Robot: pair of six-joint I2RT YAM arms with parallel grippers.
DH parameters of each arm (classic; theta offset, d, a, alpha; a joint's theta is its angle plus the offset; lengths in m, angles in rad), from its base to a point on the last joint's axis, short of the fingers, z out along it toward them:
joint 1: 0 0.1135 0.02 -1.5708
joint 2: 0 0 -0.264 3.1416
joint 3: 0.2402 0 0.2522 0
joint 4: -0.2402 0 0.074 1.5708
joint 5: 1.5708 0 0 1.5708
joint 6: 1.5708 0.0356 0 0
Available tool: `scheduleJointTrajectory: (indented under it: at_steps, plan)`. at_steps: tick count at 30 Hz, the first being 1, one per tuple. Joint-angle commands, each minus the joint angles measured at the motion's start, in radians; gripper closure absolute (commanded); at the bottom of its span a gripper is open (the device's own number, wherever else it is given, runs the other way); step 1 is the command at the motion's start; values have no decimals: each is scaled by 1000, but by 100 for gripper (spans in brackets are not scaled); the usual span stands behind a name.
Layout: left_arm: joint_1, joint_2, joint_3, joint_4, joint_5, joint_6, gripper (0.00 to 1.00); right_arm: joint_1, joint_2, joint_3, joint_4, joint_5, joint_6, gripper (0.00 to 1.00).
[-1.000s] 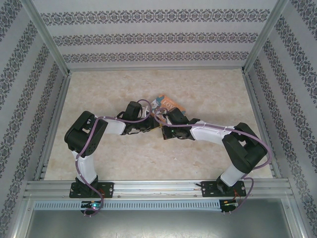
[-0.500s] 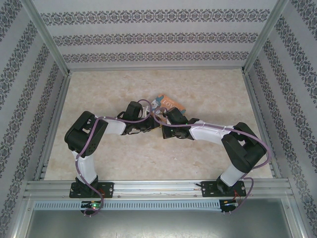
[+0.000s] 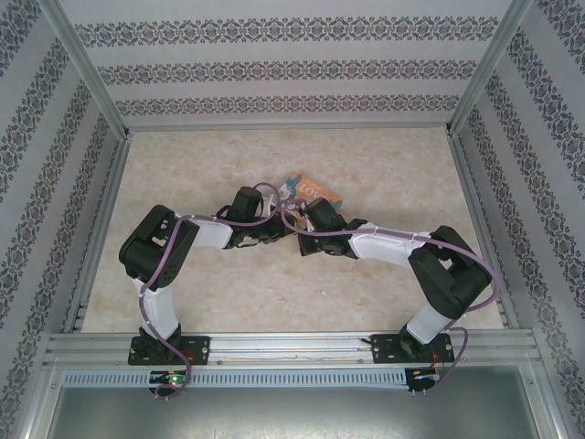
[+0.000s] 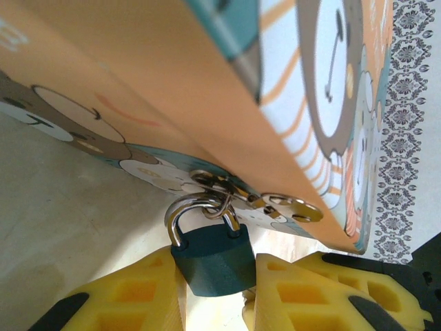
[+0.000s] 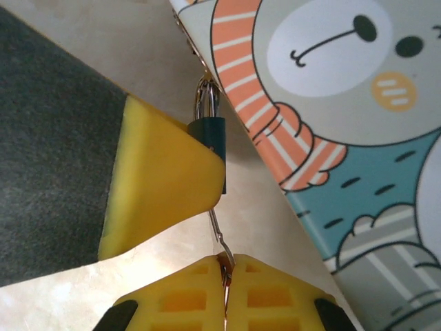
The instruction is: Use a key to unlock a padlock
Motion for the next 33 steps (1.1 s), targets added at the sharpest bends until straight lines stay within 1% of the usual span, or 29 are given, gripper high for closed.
scheduleJointTrajectory:
  at_steps: [1, 3, 6, 16, 20, 23, 29, 33]
  plan:
    - [-24, -34, 21, -14, 41, -12, 75, 10, 3, -4, 115, 31, -49, 100]
    - [-23, -33, 23, -14, 43, -16, 75, 14, 5, -4, 122, 31, -70, 100]
    - [-23, -33, 23, -17, 43, -15, 75, 14, 1, -4, 110, 71, -86, 100]
    - [-23, -36, 26, -20, 52, -22, 75, 22, 7, 3, 99, 139, -161, 100]
    - [-23, -38, 26, -20, 50, -25, 75, 26, 8, -4, 104, 143, -184, 100]
    - [-23, -34, 29, -20, 53, -28, 75, 25, 12, -7, 107, 151, -181, 100]
    - [-23, -31, 32, -24, 56, -28, 75, 33, 24, -1, 189, 122, -136, 100]
    - [-23, -33, 30, -26, 54, -29, 75, 43, 28, 2, 239, 116, -133, 100]
